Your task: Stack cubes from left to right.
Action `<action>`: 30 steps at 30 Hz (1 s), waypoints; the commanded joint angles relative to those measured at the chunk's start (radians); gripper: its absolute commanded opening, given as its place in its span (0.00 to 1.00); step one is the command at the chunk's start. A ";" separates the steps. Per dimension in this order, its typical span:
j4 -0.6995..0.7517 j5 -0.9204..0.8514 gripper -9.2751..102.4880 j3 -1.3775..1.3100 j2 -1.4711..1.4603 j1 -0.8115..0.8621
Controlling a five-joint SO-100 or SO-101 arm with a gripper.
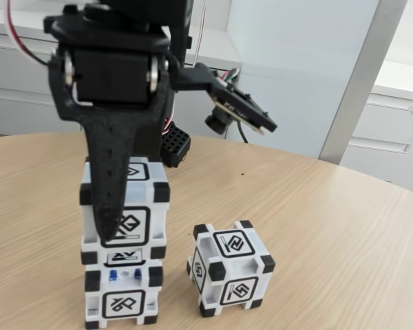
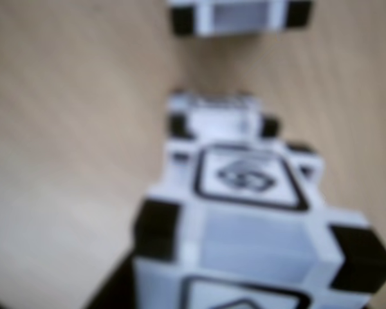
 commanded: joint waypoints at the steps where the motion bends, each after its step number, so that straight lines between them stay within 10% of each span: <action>1: -0.009 -0.014 0.23 -0.038 0.005 0.005; 16: -0.011 -0.032 0.22 -0.054 -0.118 0.006; 30: 0.008 -0.041 0.49 -0.057 -0.095 0.006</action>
